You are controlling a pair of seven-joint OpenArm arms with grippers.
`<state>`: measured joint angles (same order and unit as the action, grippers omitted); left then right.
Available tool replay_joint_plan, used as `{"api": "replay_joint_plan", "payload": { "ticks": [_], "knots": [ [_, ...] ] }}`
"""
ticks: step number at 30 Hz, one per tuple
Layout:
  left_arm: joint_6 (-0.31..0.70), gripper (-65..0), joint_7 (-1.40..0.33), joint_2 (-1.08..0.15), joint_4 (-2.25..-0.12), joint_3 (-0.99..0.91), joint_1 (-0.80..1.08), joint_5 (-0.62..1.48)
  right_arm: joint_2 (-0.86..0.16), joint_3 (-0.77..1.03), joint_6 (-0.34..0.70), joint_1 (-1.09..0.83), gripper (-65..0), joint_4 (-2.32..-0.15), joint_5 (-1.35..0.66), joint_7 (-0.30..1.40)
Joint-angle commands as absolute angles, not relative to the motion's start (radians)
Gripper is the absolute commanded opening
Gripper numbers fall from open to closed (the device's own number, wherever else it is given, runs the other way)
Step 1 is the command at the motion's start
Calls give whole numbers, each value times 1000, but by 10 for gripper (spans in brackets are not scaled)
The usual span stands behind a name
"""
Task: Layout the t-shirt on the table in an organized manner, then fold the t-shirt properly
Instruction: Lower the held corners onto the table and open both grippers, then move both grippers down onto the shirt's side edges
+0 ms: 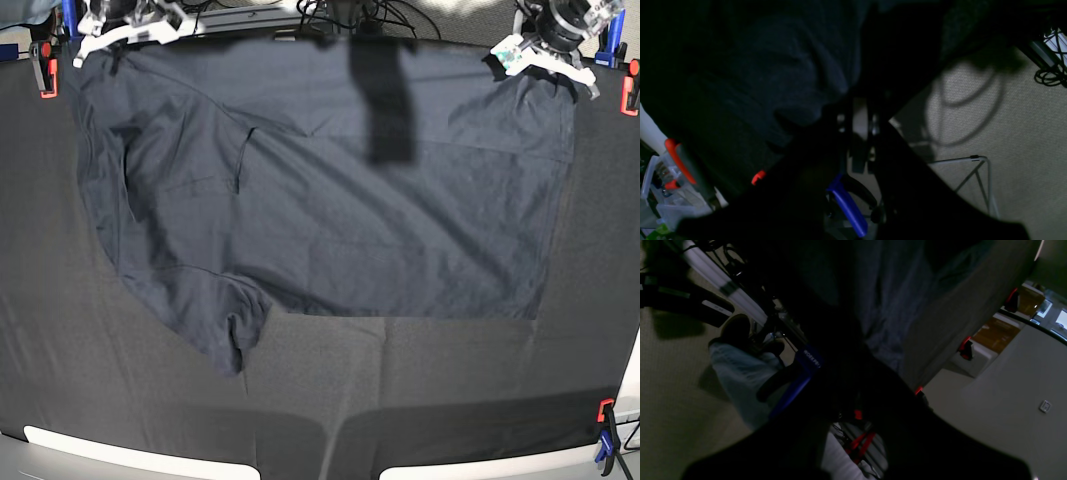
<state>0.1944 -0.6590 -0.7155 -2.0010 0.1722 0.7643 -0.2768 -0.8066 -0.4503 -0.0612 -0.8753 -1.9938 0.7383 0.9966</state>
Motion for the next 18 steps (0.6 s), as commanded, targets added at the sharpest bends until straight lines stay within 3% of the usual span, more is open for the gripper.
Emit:
{"api": "replay_joint_plan", "payload": {
  "ticks": [1,12,15,16,18],
  "knots": [
    [186,-650,-659,-730,-2017,167,770,-286,-820,-445,-83,-881,-650,-2009,765,1014],
    [186,-642,-669,-729,-2017,167,770,-266,-820,-445,-83,-881,-650,-2009,786,1014],
    [186,-391,-720,-729,-2017,167,770,-204,-820,-445,-83,-881,-625,-2009,786,1010],
    [186,-347,-744,-729,-2017,167,770,-192,-820,-445,-83,-881,-592,-2009,786,1010],
    [185,-327,-814,-729,-2017,167,770,-173,-820,-446,-84,-881,-520,-2009,786,1010]
  ]
}}
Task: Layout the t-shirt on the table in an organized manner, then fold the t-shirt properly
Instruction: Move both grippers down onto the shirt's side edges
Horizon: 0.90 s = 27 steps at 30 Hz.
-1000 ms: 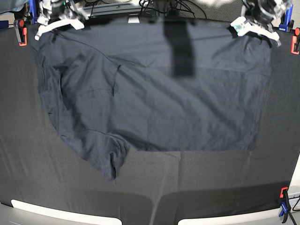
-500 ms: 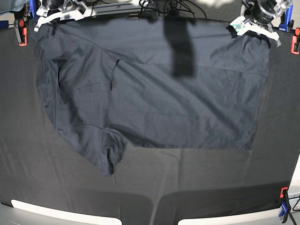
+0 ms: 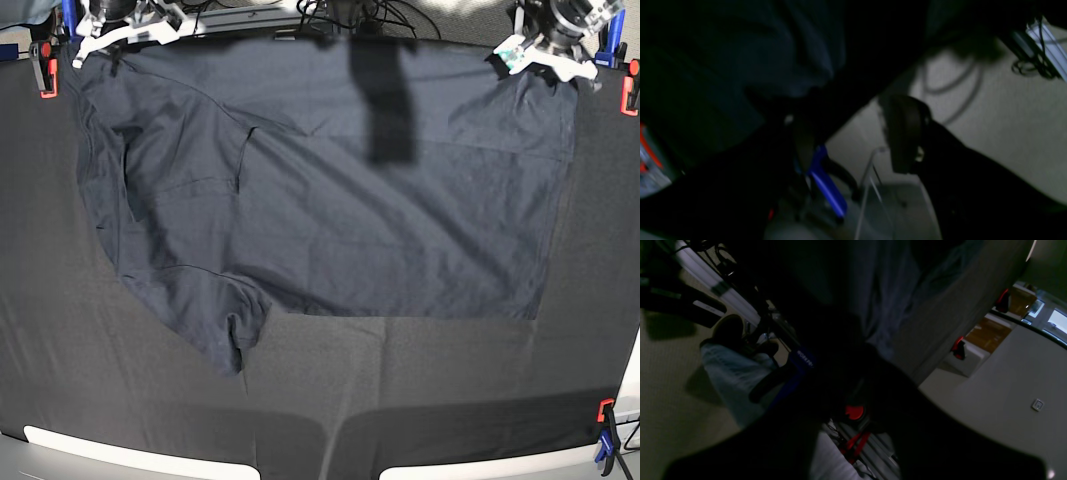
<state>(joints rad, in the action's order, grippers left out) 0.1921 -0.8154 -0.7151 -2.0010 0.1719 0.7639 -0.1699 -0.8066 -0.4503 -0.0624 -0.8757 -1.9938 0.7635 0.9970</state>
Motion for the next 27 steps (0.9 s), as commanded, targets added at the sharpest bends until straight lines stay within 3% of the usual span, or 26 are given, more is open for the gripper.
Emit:
{"api": "replay_joint_plan", "payload": {
  "ticks": [1,3,9,15,20,27],
  "knots": [
    [183,-328,-859,-729,-2018,167,770,-170,-820,-449,-88,-881,-489,-2009,786,1011],
    [142,-328,-944,-729,-2018,167,770,-171,-820,-463,-103,-881,-444,-2009,786,1011],
    [-33,-328,-1112,-730,-2018,167,770,-225,-820,-586,-192,-881,-438,-2009,847,1010],
    [-96,-328,-1118,-730,-2018,167,770,-390,-820,-755,-319,-880,-438,-2009,1043,992],
    [-214,-327,-1103,-730,-2032,167,750,-609,-805,-775,-405,-823,-438,-2009,1070,1012],
    [-221,-328,-1035,-730,-2061,167,588,-641,-598,-652,-443,-627,-438,-2009,989,990]
  ]
}}
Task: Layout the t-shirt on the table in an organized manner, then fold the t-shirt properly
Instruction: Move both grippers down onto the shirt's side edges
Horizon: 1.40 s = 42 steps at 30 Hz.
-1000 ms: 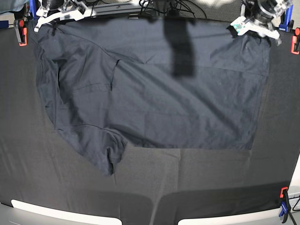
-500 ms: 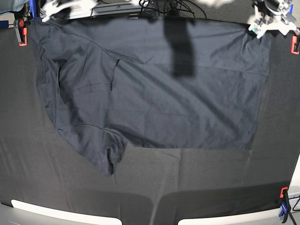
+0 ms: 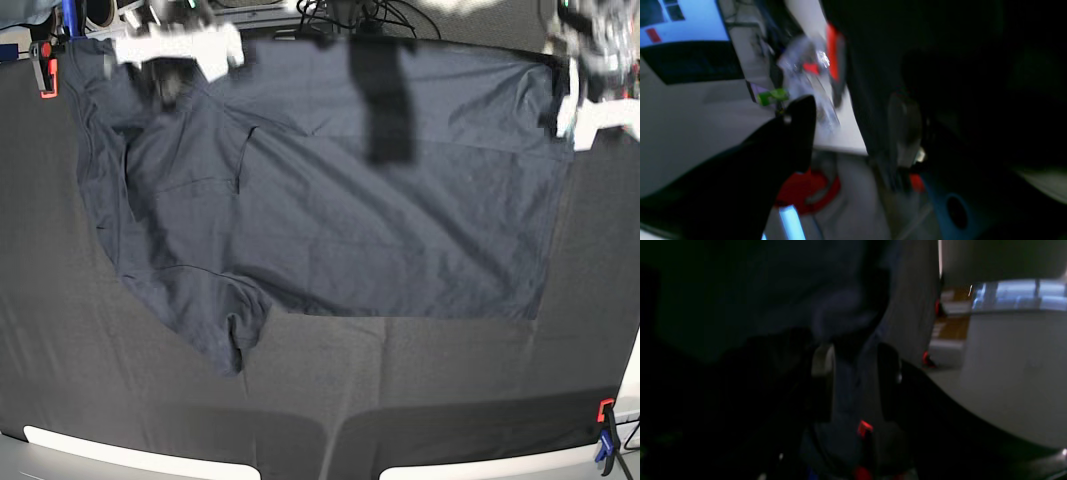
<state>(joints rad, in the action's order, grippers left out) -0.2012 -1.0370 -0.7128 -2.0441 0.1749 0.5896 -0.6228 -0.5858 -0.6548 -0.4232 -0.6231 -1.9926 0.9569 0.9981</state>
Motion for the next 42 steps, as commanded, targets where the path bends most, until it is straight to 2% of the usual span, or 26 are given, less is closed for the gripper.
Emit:
{"api": "replay_joint_plan", "payload": {
  "ticks": [1,6,10,14,16,19,24,31,34,37,42],
  "knots": [
    [-221,-328,-1014,-729,-2061,167,553,-620,-567,-626,-442,-597,-438,-2009,960,966],
    [-221,-328,-865,-730,-2061,167,366,-429,-457,-487,-439,-447,-438,-2009,775,852],
    [-216,-328,-649,-729,-2058,167,219,-168,-432,-390,-310,-323,-438,-2009,568,798],
    [-147,-328,-598,-729,-2007,167,48,-22,-432,-334,-257,-216,-438,-2009,423,789],
    [-70,-328,-610,-729,-1931,167,-44,36,-432,-326,-257,-178,-438,-2009,403,793],
    [51,-328,-612,-724,-1757,167,-179,175,-431,-327,-253,-144,-438,-2009,403,794],
    [163,-328,-591,-652,-1365,167,-416,382,-431,-327,-253,-133,-438,-2009,403,793],
    [496,-328,-508,-540,-498,163,-746,724,-429,-327,-250,-133,-438,-2009,411,863],
    [642,-328,-383,-529,-214,147,-837,733,-426,-327,-250,-133,-438,-2009,411,868],
    [653,-328,-336,-532,-94,106,-855,715,-414,-327,-250,-133,-438,-2009,411,878],
    [653,-328,-358,-523,-80,28,-814,715,-371,-327,-250,-133,-438,-2009,411,881]
  ]
}}
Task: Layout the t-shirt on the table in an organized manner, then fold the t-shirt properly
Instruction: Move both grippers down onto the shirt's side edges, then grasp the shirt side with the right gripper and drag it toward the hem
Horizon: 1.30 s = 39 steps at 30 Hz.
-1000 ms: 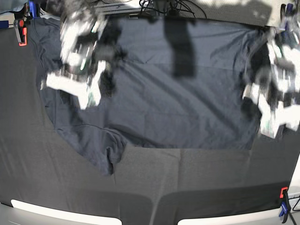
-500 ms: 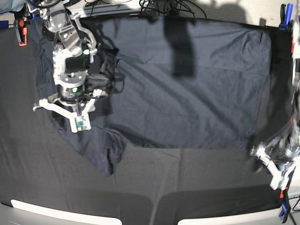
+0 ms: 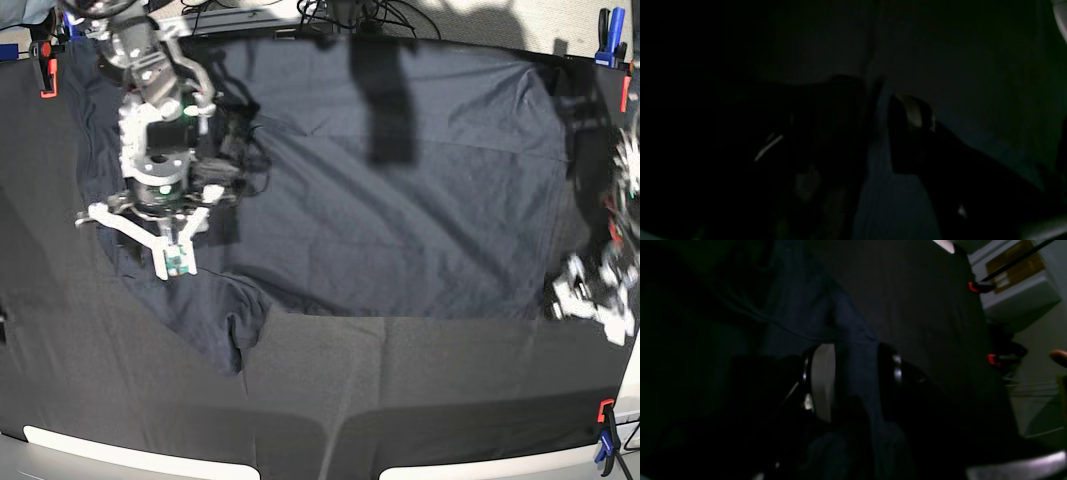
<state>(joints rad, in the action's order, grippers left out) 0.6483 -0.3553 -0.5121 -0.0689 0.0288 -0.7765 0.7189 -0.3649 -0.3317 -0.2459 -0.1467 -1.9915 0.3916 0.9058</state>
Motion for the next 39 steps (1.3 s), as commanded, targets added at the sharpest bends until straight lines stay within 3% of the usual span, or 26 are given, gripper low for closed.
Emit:
{"api": "replay_joint_plan", "payload": {
  "ticks": [1,7,24,30,33,36,39],
  "knots": [
    [654,-328,-358,-521,-80,20,-810,714,-362,-327,-250,-133,-438,-2009,411,880],
    [656,-328,-337,-505,-80,19,-777,596,-335,-327,-250,-133,-438,-2009,411,882],
    [659,-328,-359,-427,-153,19,-750,594,-335,-327,-249,-133,-438,-2009,411,883],
    [659,-331,-358,-435,-153,19,-750,594,-335,-327,-251,-133,-438,-2009,545,898],
    [659,-414,-353,-435,-153,19,-750,595,-335,-327,-251,-133,-438,-2009,542,902],
    [659,-630,-312,-435,-153,19,-751,595,-335,-327,-251,-133,-438,-2008,507,870],
    [660,-650,-305,-432,-154,19,-754,595,-335,-324,-250,-128,-438,-1968,422,728]
  ]
}}
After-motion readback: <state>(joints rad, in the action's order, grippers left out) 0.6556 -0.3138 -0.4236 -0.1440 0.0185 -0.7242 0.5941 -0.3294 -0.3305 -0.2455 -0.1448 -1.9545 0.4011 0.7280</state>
